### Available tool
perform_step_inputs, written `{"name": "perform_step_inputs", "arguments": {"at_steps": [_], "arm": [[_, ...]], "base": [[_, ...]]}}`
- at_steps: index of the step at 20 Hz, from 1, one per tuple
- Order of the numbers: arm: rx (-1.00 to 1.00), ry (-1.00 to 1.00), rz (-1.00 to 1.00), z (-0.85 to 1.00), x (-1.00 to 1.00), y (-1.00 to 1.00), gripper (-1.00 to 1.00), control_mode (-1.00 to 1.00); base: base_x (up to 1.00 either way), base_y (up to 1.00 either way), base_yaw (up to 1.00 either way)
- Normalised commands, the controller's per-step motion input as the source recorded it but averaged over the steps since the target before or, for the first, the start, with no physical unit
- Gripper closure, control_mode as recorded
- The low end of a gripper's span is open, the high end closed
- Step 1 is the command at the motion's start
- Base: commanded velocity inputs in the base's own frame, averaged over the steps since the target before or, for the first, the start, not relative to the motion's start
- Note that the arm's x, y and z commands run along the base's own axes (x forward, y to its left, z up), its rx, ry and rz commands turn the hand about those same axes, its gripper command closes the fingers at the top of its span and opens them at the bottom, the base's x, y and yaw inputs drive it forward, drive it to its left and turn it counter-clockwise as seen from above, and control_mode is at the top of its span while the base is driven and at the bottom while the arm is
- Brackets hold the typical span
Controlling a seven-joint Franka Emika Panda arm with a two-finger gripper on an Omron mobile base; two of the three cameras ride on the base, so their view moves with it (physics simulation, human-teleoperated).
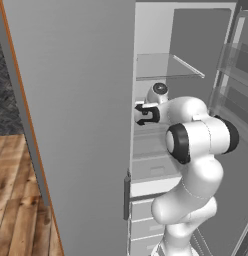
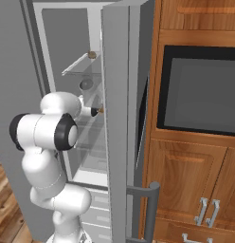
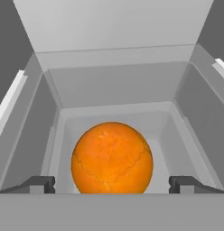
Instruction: Pick up the orange and peach from the fridge and place one fruit on each plate on the dining counter.
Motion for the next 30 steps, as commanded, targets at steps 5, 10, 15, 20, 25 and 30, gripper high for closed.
{"name": "perform_step_inputs", "arguments": {"at_steps": [5,10,15,20,25,30], "arm": [[0.00,0.00,0.00,-0.11,0.13,0.00,-1.00,-1.00],[0.00,0.00,0.00,-0.10,0.16,0.00,-1.00,-1.00],[0.00,0.00,0.00,-0.10,0.12,0.00,-1.00,-1.00],[0.00,0.00,0.00,-0.02,0.01,0.00,1.00,-1.00],[0.00,0.00,0.00,0.00,0.00,0.00,1.00,-1.00],[0.00,-0.04,0.00,0.00,0.00,0.00,1.00,-1.00]], "base": [[0.00,0.00,0.00],[0.00,0.00,0.00],[0.00,0.00,0.00],[0.00,0.00,0.00],[0.00,0.00,0.00],[0.00,0.00,0.00]]}}
